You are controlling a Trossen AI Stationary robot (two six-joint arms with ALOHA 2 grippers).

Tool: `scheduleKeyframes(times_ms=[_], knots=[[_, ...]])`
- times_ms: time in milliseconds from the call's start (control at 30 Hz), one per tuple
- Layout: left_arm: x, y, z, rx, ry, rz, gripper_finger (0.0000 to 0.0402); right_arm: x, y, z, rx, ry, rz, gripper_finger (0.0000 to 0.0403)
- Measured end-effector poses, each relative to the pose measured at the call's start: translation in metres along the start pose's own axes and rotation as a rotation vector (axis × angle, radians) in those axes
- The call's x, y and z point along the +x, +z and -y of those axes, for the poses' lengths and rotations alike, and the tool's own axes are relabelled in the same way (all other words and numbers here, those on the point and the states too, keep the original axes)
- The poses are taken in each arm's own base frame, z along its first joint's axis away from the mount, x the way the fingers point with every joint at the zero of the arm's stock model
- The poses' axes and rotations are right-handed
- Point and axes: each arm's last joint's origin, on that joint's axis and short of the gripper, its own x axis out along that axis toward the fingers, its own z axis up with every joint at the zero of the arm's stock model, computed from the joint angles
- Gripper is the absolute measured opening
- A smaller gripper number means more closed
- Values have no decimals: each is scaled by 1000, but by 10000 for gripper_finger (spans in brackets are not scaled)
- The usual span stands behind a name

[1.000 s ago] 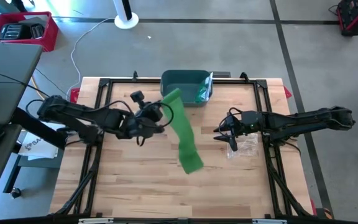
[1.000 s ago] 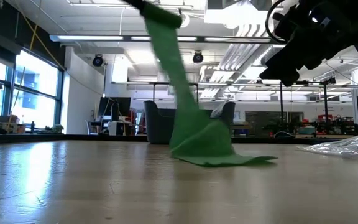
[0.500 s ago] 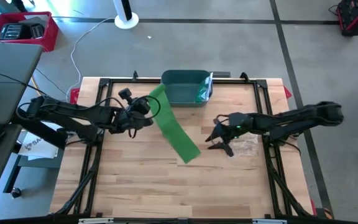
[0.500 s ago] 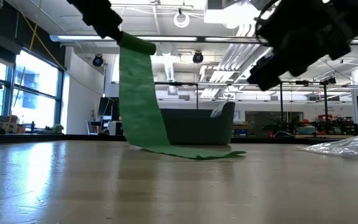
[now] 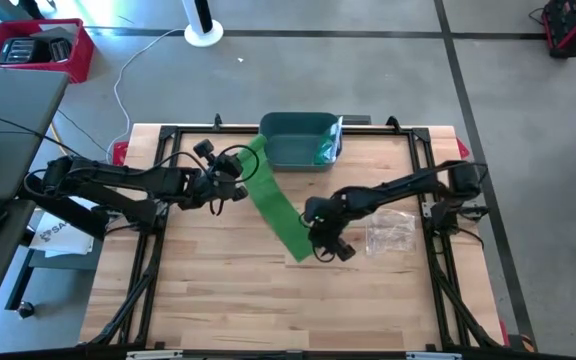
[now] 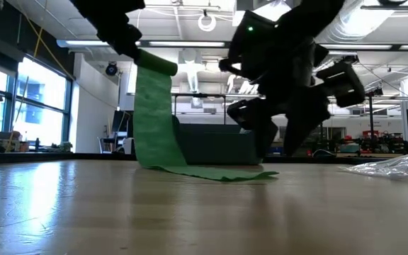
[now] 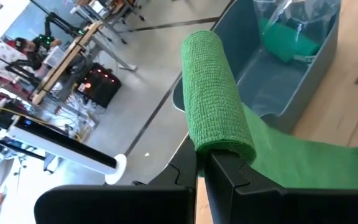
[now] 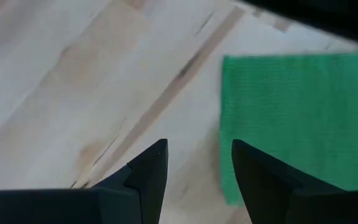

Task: Roll bandage
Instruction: Roll the green bandage

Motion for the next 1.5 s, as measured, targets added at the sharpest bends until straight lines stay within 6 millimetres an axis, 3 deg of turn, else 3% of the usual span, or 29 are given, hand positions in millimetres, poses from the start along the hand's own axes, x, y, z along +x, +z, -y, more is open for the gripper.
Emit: scheduleKeyframes(times_ms=[267,533,667,833,967,1067,1167,1367,1500], knots=[[0,0,0,-27,-1,0,7,10,9,10,-138,-27,-38,172],[0,0,0,-43,0,-1,7,27,-5,24,-117,52,-4,166],[0,0,0,-45,-5,-1,7,27,-12,32,-79,60,-4,118],[0,0,0,-43,-6,-2,7,28,-22,42,-43,66,-14,17],[0,-2,0,-30,-7,-10,7,19,-20,38,41,44,-51,10],[1,-2,0,-23,-6,-14,7,-2,-15,22,75,28,-118,2],[2,-3,1,-19,-21,-15,7,-34,5,-1,57,-4,-77,2],[10,-24,13,45,-51,-48,7,-101,34,-66,42,-111,4,0],[16,-38,24,36,-115,-43,7,-140,42,-113,28,-179,108,0]])
